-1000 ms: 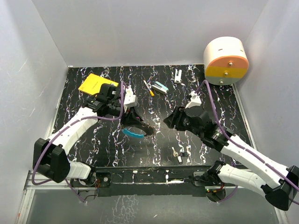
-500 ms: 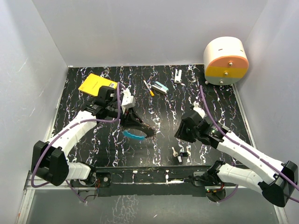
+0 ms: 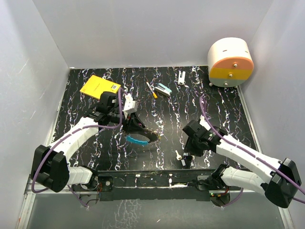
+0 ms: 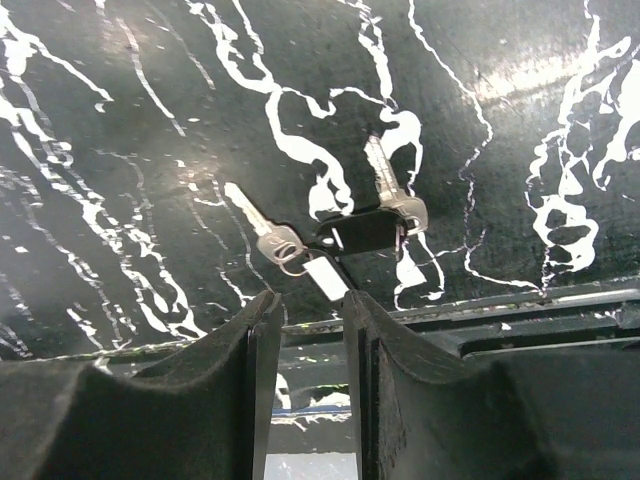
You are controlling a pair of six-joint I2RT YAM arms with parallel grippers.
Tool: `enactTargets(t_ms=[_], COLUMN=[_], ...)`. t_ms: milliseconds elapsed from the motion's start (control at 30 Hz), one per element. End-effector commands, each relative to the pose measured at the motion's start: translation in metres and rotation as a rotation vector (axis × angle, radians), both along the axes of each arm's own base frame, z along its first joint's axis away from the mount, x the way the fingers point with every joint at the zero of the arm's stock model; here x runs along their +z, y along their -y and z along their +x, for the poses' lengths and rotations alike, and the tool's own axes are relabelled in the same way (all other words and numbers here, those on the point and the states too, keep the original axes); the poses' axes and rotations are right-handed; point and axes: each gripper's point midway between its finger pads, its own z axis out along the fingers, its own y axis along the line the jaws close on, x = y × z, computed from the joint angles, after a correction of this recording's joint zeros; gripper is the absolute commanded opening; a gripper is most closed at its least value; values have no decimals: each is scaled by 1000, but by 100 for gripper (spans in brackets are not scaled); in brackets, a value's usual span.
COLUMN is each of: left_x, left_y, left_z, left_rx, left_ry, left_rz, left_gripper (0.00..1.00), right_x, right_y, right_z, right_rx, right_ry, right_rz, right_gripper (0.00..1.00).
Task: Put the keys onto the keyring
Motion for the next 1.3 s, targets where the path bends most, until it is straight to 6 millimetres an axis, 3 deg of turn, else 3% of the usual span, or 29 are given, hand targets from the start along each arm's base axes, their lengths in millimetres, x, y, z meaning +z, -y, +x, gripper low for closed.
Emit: enactTargets(t_ms=[0, 500, 1067, 1267], left_x=[18, 14, 11, 12], left_y=[0, 4, 6, 7], left_z=[-9, -11, -13, -12], left_rx=[-34, -48, -56, -52], left_ry=[40, 45, 50, 55], left_rz=[-63, -62, -59, -58], left_gripper=[0, 0, 0, 0], right_x=[-13, -28, -33, -44], right_y=[6, 32, 25, 21], right_z=[-9, -12, -2, -3], right_rx=[-24, -101, -99, -80], right_ry=[-57, -82, -88, -120], right_rz=[-27, -171, -190, -197], right_gripper=[36, 32, 30, 29])
